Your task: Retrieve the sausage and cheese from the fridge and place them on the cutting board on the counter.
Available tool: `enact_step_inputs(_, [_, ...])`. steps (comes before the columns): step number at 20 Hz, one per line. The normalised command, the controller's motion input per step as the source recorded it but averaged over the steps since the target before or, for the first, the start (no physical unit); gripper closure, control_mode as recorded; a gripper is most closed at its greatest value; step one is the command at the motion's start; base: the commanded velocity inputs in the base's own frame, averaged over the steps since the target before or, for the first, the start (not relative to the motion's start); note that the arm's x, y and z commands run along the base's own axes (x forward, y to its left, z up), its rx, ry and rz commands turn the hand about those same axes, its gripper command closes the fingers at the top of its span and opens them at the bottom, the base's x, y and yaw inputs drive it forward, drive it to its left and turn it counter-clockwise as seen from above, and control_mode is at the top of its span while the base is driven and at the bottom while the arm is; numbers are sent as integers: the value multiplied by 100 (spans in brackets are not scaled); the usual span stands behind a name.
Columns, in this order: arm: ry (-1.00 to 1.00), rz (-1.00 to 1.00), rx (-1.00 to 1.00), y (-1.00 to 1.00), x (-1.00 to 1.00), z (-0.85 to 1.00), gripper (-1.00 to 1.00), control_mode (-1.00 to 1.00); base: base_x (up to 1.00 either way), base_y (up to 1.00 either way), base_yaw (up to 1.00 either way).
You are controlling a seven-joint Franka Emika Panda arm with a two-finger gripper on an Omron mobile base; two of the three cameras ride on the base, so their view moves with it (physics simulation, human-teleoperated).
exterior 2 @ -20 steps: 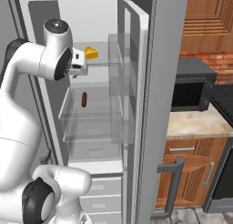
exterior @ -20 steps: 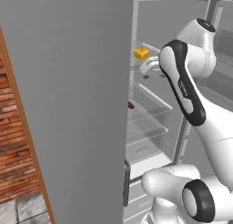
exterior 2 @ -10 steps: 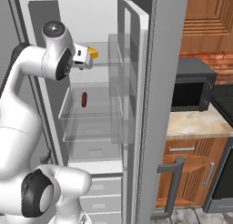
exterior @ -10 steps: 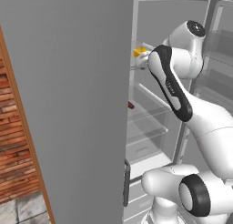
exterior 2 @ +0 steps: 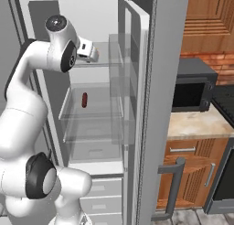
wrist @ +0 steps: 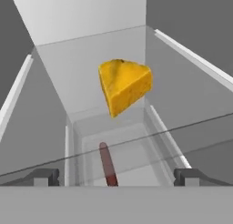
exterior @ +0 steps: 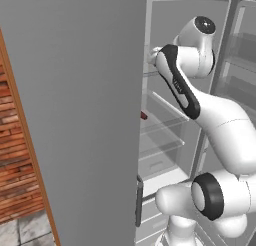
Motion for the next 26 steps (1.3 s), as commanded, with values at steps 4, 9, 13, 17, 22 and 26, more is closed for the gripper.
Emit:
enact_step_inputs(4, [0, -5, 0, -2, 45, 3, -100, -100, 0, 0, 0])
enact_step_inputs(9, [0, -4, 0, 0, 44, 0, -100, -100, 0, 0, 0])
enact_step_inputs(13, [0, -2, 0, 0, 50, 0, -100, -100, 0, 0, 0])
enact_step_inputs(17, [0, -1, 0, 0, 53, -4, -100, -100, 0, 0, 0])
enact_step_inputs(22, [2, 0, 0, 0, 48, -13, -100, -100, 0, 0, 0])
enact_step_inputs(26, [0, 0, 0, -6, 35, -18, -100, -100, 0, 0, 0])
